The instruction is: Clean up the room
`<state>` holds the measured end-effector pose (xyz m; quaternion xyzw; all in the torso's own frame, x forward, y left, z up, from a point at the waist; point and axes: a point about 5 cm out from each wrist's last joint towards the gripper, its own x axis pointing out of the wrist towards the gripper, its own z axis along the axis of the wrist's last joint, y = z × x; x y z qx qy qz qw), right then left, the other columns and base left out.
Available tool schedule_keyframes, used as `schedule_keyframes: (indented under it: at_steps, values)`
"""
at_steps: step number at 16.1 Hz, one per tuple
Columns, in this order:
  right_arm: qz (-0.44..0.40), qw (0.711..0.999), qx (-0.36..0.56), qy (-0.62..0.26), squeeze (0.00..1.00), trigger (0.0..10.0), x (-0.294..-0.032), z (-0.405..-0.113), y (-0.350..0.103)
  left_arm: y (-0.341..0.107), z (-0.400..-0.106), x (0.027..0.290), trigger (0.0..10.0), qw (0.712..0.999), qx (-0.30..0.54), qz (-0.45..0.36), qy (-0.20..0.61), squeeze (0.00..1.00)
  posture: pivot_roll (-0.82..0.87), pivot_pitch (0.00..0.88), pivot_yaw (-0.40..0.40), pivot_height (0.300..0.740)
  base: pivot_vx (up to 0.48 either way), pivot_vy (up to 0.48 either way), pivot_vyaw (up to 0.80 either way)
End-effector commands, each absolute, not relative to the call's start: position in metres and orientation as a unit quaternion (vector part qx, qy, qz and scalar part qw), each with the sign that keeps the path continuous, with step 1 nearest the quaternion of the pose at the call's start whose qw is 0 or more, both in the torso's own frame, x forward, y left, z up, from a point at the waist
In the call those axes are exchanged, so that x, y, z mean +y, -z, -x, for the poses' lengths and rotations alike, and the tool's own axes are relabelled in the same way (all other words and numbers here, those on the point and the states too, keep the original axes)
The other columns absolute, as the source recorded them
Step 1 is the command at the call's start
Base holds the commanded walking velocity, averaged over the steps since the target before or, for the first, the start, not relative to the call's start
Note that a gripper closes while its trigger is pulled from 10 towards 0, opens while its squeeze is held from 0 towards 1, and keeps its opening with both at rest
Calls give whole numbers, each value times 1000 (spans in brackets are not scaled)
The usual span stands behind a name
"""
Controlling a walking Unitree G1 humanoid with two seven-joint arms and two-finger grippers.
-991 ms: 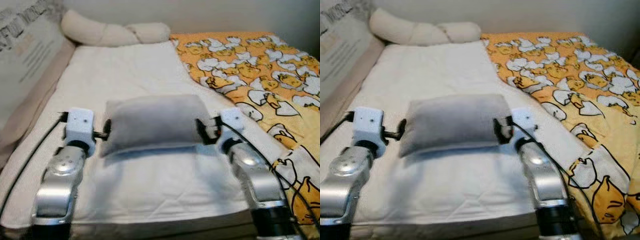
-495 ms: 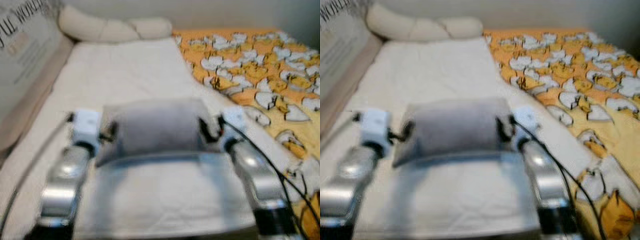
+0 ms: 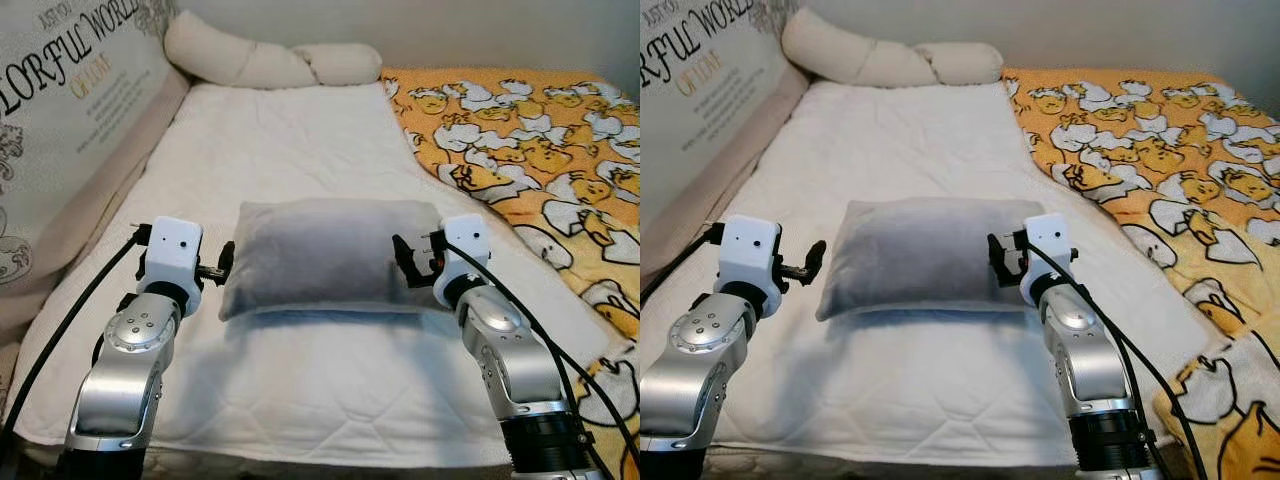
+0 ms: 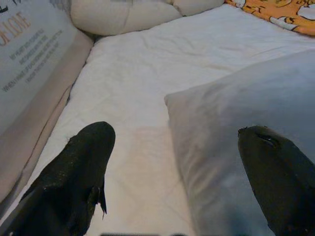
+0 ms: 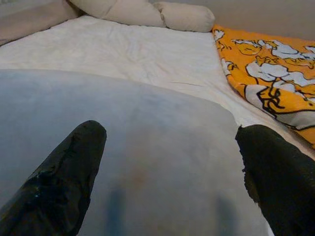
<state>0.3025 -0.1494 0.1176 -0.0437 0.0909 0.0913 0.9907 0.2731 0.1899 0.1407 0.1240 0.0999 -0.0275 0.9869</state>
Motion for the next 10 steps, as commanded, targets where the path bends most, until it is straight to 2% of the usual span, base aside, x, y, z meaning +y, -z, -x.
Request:
schedule_keyframes:
  at_steps: [1,6,7,8,10]
  values:
    - [32,993,79,-83,0,10000,-154,-303,-121,-140,-272,187,10000,986,102,-128,31,0,-54,0,6,740,0,0,0]
    - [25,993,96,-65,0,10000,-163,-302,-118,-141,-271,185,10000,986,101,-124,43,0,-52,0,8,740,0,0,0]
    - [11,994,98,-51,553,10000,-171,-298,-118,-141,-267,183,10000,987,98,-116,55,0,-45,0,-1,740,0,0,0]
    - [6,994,101,-44,1000,10000,-176,-296,-115,-140,-265,181,10000,987,95,-108,66,0,-44,0,-5,740,0,0,0]
    - [28,992,121,-23,1000,10000,-184,-298,-107,-138,-267,174,10000,985,94,-106,97,0,-42,0,-5,740,0,0,0]
